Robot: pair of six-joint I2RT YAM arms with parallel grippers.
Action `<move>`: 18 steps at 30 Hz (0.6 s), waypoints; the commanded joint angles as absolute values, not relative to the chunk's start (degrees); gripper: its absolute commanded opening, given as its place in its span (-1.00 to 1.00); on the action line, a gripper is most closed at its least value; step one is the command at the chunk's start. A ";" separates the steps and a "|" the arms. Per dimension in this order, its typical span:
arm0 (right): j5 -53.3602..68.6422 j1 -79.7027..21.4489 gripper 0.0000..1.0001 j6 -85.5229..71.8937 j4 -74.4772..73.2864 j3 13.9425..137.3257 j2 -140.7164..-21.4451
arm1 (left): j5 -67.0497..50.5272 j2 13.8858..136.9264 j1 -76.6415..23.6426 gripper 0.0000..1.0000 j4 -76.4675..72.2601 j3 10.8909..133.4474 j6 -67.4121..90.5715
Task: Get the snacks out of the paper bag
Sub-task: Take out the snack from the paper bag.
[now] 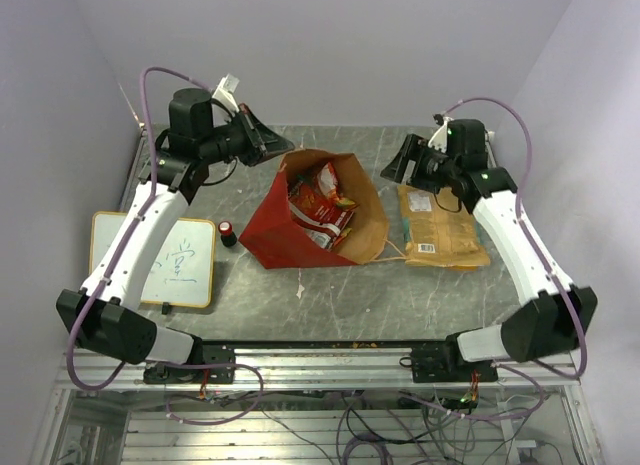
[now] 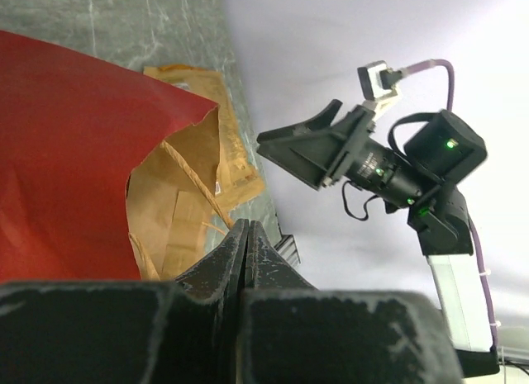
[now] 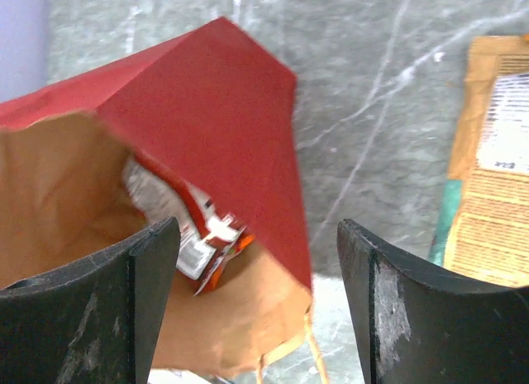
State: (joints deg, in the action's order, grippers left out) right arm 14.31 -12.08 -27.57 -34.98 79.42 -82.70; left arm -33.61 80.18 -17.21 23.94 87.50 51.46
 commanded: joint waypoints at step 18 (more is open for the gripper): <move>-3.49 -41.57 0.22 -53.23 -17.60 60.16 -79.47 | -32.98 75.86 -21.61 -0.86 20.20 83.04 54.88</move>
State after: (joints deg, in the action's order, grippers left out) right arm 7.20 -41.32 -44.05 -22.63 63.88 -81.76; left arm -32.40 76.93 -20.84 21.89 83.13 53.95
